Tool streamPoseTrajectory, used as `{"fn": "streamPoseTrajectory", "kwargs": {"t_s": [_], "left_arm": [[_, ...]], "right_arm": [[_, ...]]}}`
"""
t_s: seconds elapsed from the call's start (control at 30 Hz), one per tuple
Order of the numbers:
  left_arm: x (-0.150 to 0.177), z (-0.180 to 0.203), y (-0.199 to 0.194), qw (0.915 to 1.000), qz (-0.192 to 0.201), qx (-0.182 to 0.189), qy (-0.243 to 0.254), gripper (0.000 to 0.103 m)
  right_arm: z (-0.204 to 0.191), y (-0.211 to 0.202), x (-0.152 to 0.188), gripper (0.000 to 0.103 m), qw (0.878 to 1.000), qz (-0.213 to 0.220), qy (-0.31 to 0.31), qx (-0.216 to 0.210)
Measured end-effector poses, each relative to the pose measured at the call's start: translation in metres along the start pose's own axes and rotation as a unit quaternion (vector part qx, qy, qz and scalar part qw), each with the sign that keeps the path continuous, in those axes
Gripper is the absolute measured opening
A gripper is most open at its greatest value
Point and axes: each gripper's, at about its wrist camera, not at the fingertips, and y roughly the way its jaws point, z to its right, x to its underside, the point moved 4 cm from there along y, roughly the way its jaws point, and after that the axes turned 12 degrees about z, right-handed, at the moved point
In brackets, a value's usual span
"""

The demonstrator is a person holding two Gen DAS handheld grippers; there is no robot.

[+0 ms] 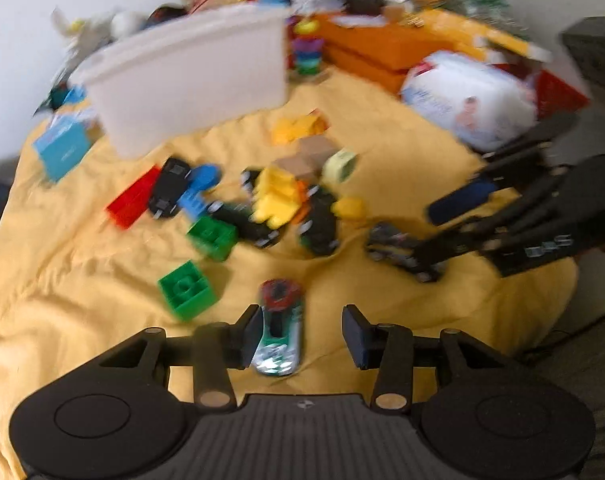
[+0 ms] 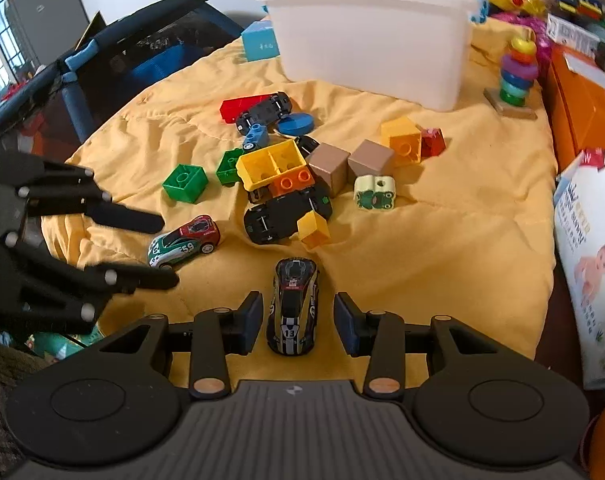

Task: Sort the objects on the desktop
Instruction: 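Grasp the green and red toy car with the left tool, then carry both toy cars over the white bin and open both tools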

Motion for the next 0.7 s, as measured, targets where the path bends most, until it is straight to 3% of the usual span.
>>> {"fn": "streamPoseTrajectory", "kwargs": {"t_s": [0.3,0.37,0.4,0.47,0.57,0.7], "left_arm": [[0.013,-0.011,0.022,0.9992,-0.027,0.024,-0.015,0.047],[0.011,-0.015,0.022,0.9992,-0.026,0.026,-0.017,0.033],[0.009,-0.017,0.021,0.9989,-0.028,0.031,-0.021,0.033],[0.001,-0.021,0.018,0.9983,-0.029,0.040,-0.029,0.033],[-0.025,-0.031,0.003,0.9983,0.005,0.046,-0.036,0.033],[-0.069,-0.050,-0.013,0.9969,0.065,0.037,-0.024,0.033]], "right_arm": [[-0.001,0.022,0.009,0.042,1.000,-0.029,0.001,0.006],[-0.003,0.023,0.009,0.039,1.000,-0.027,-0.011,0.009],[-0.003,0.023,0.008,0.033,0.999,-0.027,-0.017,0.011],[-0.004,0.024,0.006,0.033,0.999,-0.031,-0.023,0.014],[-0.005,0.018,-0.006,0.032,0.999,-0.019,-0.024,0.010],[-0.006,-0.002,-0.041,0.033,0.999,0.033,-0.031,0.019]]}}
